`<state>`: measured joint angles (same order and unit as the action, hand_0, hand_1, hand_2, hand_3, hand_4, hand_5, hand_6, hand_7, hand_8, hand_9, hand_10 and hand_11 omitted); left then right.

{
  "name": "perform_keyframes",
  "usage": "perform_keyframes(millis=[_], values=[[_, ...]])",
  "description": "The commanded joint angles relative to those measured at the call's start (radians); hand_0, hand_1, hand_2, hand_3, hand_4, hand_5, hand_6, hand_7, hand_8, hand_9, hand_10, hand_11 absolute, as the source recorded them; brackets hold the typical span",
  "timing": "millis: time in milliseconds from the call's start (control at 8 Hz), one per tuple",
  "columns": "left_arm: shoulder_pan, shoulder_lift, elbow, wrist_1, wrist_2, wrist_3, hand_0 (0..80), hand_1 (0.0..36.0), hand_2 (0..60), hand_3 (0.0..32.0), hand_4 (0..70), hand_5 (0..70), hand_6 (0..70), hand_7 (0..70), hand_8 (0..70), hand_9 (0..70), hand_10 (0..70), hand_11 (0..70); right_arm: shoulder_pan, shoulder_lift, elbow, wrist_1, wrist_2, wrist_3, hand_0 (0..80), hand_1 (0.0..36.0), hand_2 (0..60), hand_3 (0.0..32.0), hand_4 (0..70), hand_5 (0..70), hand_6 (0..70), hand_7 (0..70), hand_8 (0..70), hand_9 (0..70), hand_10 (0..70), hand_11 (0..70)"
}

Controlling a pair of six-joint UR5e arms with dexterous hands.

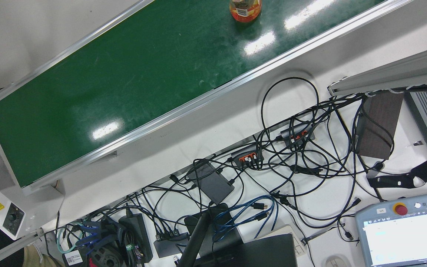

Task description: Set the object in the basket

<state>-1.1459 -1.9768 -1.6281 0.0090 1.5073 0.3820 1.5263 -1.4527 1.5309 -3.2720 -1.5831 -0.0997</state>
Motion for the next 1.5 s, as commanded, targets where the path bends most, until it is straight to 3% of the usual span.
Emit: perform_keyframes(millis=[0, 1000, 1375], values=[[0.002, 0.001, -0.004, 0.0, 0.001, 0.0, 57.4, 6.6, 0.0, 0.0, 7.5, 9.3, 0.2, 0.0, 0.0, 0.0, 3.1, 6.3, 0.0, 0.0, 0.0, 0.0, 0.0, 0.0, 0.0, 0.0, 0.0, 0.0, 0.0, 0.0, 0.0, 0.0, 0.0, 0.0, 0.0, 0.0], [0.015, 0.001, 0.005, 0.022, -0.002, 0.003, 57.0, 6.4, 0.0, 0.0, 7.7, 9.4, 0.3, 0.0, 0.0, 0.0, 3.4, 6.7, 0.0, 0.0, 0.0, 0.0, 0.0, 0.0, 0.0, 0.0, 0.0, 0.0, 0.0, 0.0, 0.0, 0.0, 0.0, 0.0, 0.0, 0.0], [0.06, -0.005, 0.008, 0.084, -0.006, 0.02, 56.5, 6.9, 0.0, 0.0, 7.4, 8.9, 0.0, 0.0, 0.0, 0.0, 3.9, 7.4, 0.0, 0.0, 0.0, 0.0, 0.0, 0.0, 0.0, 0.0, 0.0, 0.0, 0.0, 0.0, 0.0, 0.0, 0.0, 0.0, 0.0, 0.0]])
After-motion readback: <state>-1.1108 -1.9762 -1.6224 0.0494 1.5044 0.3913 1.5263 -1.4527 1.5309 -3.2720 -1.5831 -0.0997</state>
